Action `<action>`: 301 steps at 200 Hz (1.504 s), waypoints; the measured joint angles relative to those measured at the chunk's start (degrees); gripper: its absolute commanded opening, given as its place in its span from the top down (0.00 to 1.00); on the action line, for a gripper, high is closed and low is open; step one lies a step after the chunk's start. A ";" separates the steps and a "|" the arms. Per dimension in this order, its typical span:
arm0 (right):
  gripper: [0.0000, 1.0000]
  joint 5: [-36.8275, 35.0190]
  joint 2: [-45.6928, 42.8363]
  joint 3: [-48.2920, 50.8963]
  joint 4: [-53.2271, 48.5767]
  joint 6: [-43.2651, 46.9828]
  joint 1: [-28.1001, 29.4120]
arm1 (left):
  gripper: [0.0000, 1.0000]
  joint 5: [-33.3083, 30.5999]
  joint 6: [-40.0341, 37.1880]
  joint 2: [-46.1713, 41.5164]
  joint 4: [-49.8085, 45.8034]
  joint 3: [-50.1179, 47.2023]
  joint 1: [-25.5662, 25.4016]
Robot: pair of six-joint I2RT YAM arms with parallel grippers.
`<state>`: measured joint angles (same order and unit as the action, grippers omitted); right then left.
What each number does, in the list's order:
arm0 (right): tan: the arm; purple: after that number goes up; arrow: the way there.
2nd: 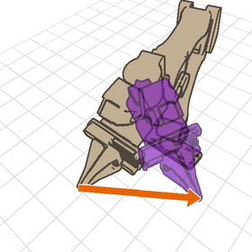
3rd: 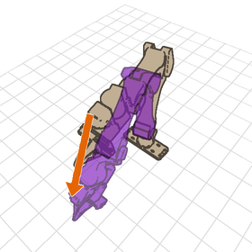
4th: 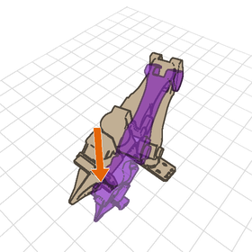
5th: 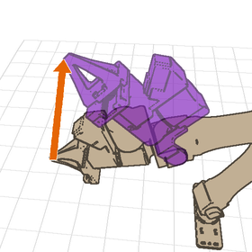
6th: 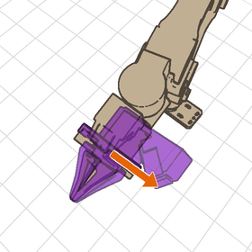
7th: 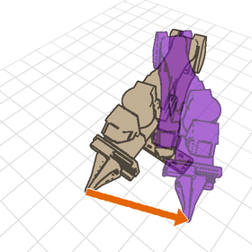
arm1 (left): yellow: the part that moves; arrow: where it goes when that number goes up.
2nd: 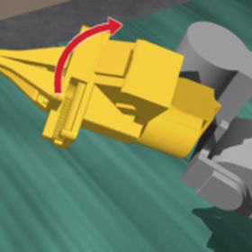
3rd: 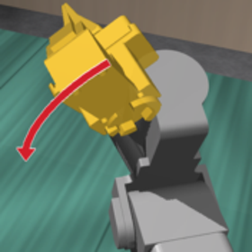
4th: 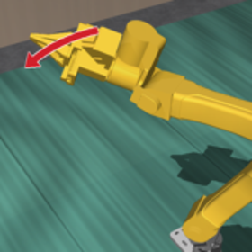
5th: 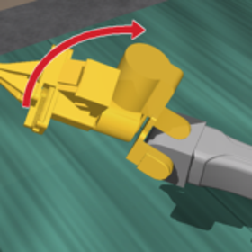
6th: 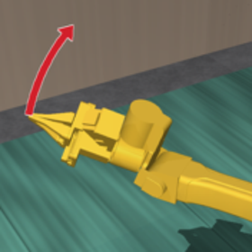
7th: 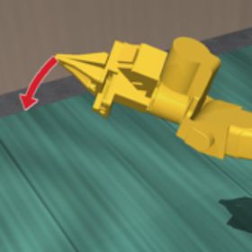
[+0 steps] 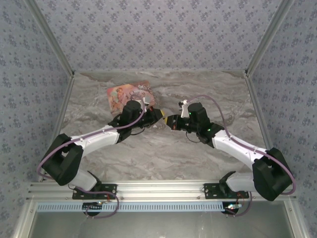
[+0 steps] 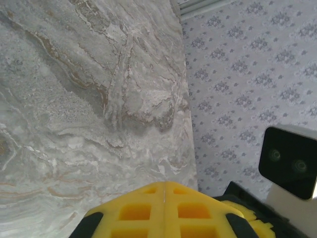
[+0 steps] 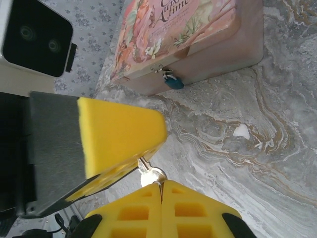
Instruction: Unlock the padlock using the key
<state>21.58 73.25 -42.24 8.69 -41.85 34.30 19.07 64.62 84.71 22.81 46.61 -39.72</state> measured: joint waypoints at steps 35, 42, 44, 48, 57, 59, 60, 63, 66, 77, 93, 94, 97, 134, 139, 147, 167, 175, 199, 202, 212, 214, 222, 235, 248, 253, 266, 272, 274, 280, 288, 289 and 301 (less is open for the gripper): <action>0.59 4.83 -2.54 3.89 4.98 -0.37 -4.44 | 1.00 -0.63 -3.17 -1.86 -1.86 0.22 -0.15; 0.56 6.29 -3.17 4.92 6.45 -0.70 -5.60 | 1.00 -0.66 -3.89 -2.51 -2.23 0.28 -0.15; 0.55 6.60 -3.28 5.16 6.84 -0.72 -5.86 | 1.00 -0.66 -4.11 -2.71 -2.27 0.33 -0.15; 0.53 7.56 -3.52 5.75 7.96 -1.20 -6.58 | 1.00 -0.66 -4.46 -3.04 -2.51 0.39 -0.15; 0.50 9.51 -3.67 6.75 10.51 -1.73 -7.91 | 1.00 -0.63 -5.27 -3.87 -2.89 0.63 -0.15; 0.50 9.92 -3.67 6.93 11.08 -2.03 -8.17 | 1.00 -0.63 -5.44 -4.09 -2.99 0.72 -0.15; 0.49 10.19 -3.67 7.04 11.41 -2.27 -8.33 | 1.00 -0.63 -5.51 -4.15 -3.04 0.72 -0.15; 0.48 10.84 -3.67 7.26 12.15 -2.27 -8.63 | 1.00 -0.63 -5.70 -4.39 -3.19 0.85 -0.15; 0.48 11.39 -3.63 7.48 12.90 -2.60 -8.85 | 1.00 -0.63 -5.86 -4.57 -3.34 0.96 -0.15; 0.45 13.57 -3.56 7.74 15.02 -3.02 -9.18 | 1.00 -0.61 -6.60 -5.14 -3.58 1.55 -0.15; 0.45 16.20 -3.30 7.69 18.08 -3.52 -8.76 | 1.00 -0.59 -7.19 -5.42 -3.56 2.16 -0.15; 0.45 16.37 -3.23 7.67 18.29 -3.54 -8.68 | 1.00 -0.61 -7.21 -5.42 -3.56 2.21 -0.15; 0.45 16.81 -3.17 7.61 18.67 -3.61 -8.57 | 1.00 -0.59 -7.34 -5.42 -3.63 2.27 -0.15; 0.48 19.34 0.00 5.68 20.81 -3.63 -6.69 | 1.00 -0.39 -7.80 -5.44 -3.74 2.43 -0.15; 0.49 19.47 0.42 5.49 20.90 -3.65 -6.47 | 1.00 -0.39 -7.80 -5.44 -3.72 2.43 -0.15; 0.50 19.74 0.98 5.31 21.18 -3.65 -6.21 | 1.00 -0.37 -7.80 -5.44 -3.76 2.43 -0.15; 0.55 19.85 1.95 5.20 21.70 -3.80 -5.75 | 1.00 -0.24 -7.80 -5.44 -3.72 2.43 -0.15; 0.57 19.85 2.21 5.18 21.81 -3.80 -5.66 | 1.00 -0.17 -7.80 -5.44 -3.74 2.43 -0.15; 0.66 19.78 2.71 5.01 22.01 -4.37 -5.64 | 1.00 0.04 -7.82 -5.44 -3.67 2.43 -0.15; 0.67 19.78 2.71 4.98 22.03 -4.22 -5.64 | 1.00 0.04 -7.80 -5.44 -3.67 2.43 -0.15; 0.71 19.76 2.73 4.83 22.08 -4.55 -5.64 | 1.00 0.26 -7.80 -5.44 -3.63 2.43 -0.15; 0.72 19.74 2.73 4.79 22.10 -4.37 -5.66 | 1.00 0.26 -7.82 -5.44 -3.63 2.43 -0.15; 0.74 19.69 2.73 4.70 22.27 -4.44 -5.66 | 1.00 0.35 -7.80 -5.44 -3.56 2.43 -0.15; 0.76 19.56 2.75 4.59 22.38 -4.76 -5.66 | 1.00 0.70 -7.82 -5.44 -3.48 2.43 -0.15; 0.79 19.37 2.75 4.57 22.49 -4.90 -5.66 | 1.00 0.96 -7.82 -5.44 -3.34 2.43 -0.15; 0.81 19.37 2.75 4.57 22.53 -5.01 -5.66 | 1.00 0.98 -7.82 -5.44 -3.32 2.43 -0.15; 0.87 19.34 2.78 4.50 22.80 -5.22 -5.66 | 1.00 1.05 -7.82 -5.44 -3.32 2.43 -0.15; 0.91 19.34 2.78 4.48 22.82 -5.38 -5.66 | 1.00 1.05 -7.85 -5.44 -3.26 2.43 -0.15; 0.92 19.34 2.78 4.48 22.82 -5.25 -5.66 | 1.00 1.07 -7.82 -5.44 -3.23 2.43 -0.13; 0.96 19.37 2.80 4.48 22.82 -5.31 -5.66 | 1.00 0.98 -7.82 -5.44 -3.13 2.43 -0.11; 0.99 19.37 2.80 4.48 22.82 -5.20 -5.73 | 1.00 0.92 -7.85 -5.44 -3.10 2.43 -0.04; 0.99 19.37 2.80 4.48 22.82 -5.11 -5.75 | 1.00 0.92 -7.85 -5.44 -3.08 2.43 -0.04; 1.00 19.37 2.82 4.46 22.80 -5.29 -5.79 | 0.92 0.87 -8.04 -5.44 -3.10 2.43 -0.02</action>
<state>40.95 76.07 -37.78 31.48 -47.13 28.51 19.94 56.58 79.26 19.70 49.04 -39.75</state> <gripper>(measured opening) 0.062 0.051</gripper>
